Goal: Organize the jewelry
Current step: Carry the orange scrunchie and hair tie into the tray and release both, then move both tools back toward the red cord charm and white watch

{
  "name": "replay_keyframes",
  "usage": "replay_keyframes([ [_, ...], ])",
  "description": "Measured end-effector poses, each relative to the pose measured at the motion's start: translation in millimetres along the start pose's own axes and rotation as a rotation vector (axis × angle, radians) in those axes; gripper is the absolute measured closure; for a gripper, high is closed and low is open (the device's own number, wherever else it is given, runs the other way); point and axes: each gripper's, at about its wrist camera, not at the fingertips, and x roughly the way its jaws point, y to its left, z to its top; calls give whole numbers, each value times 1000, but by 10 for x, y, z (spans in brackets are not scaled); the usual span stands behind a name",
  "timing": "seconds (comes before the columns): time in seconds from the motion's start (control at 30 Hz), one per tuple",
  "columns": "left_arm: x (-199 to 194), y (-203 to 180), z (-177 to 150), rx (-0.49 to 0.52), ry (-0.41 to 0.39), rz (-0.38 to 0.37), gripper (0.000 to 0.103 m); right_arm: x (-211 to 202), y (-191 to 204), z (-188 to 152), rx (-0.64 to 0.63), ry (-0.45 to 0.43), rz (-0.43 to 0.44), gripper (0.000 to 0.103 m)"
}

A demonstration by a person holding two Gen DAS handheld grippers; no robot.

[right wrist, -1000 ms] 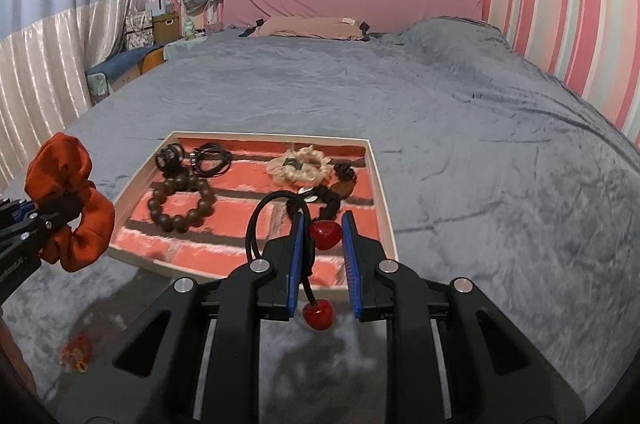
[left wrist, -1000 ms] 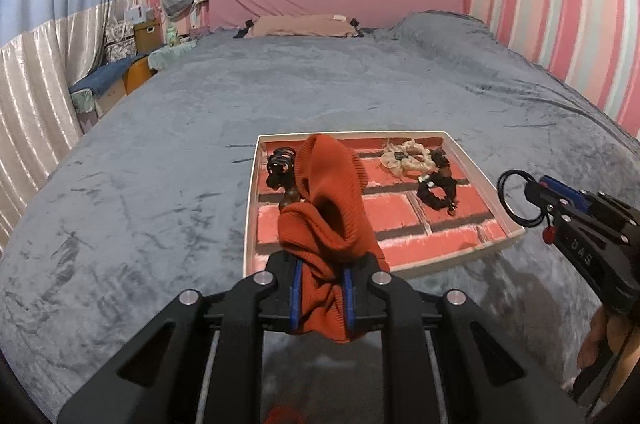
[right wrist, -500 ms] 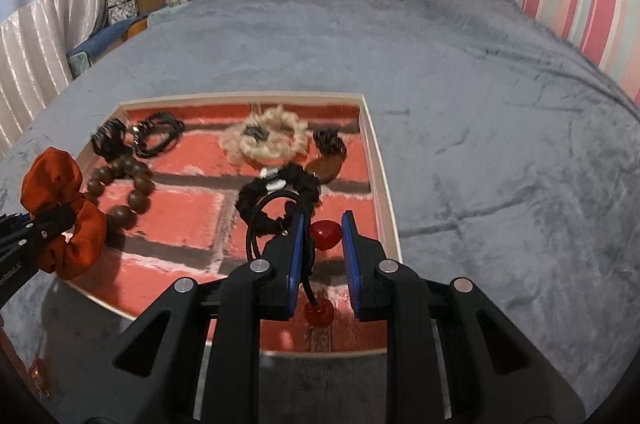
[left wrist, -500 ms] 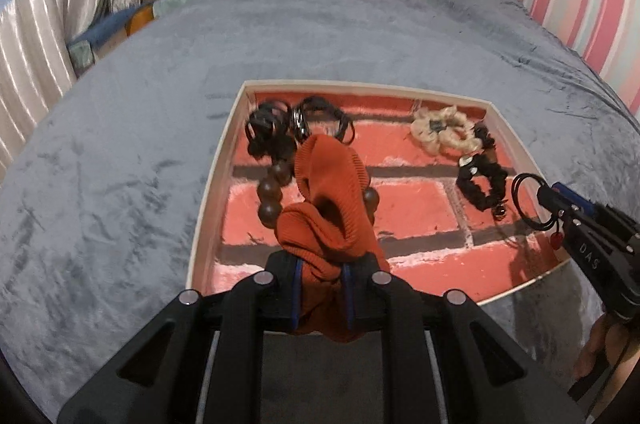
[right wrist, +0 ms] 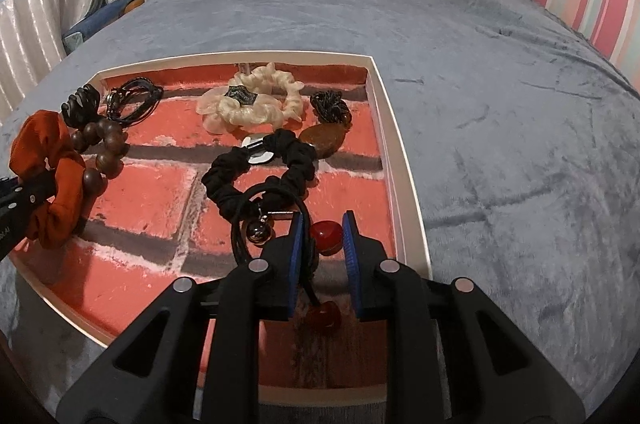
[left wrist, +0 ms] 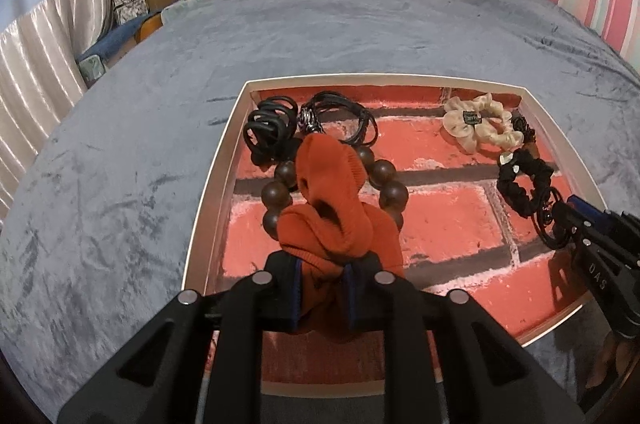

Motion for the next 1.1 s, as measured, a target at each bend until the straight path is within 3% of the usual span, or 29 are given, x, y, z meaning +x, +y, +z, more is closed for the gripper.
replay_keyframes([
  [0.07,1,-1,-13,9,-5,6,84,4,1,2,-3,-1,-3,78],
  [0.1,4,-3,-17,13,-6,8,83,0,-1,-4,-4,-1,0,72],
  [0.2,-28,-16,-29,14,-8,26,71,-43,13,-11,-16,-4,25,54],
  [0.3,-137,7,-23,1,-22,12,65,-155,36,16,-29,-33,24,45],
  [0.47,-488,9,14,11,-87,12,45,-502,13,89,-12,-91,27,29],
  [0.6,-828,82,-24,4,-117,-17,43,-872,16,53,-8,-138,28,9],
  [0.67,-1002,127,-93,5,-139,-19,28,-1026,48,12,-23,-153,25,6],
  [0.77,-1311,223,-266,15,-187,0,19,-1309,120,-100,-57,-176,2,4],
  [1.1,-1835,483,-960,25,-172,-25,19,-1985,272,-747,-102,-193,-12,4],
])
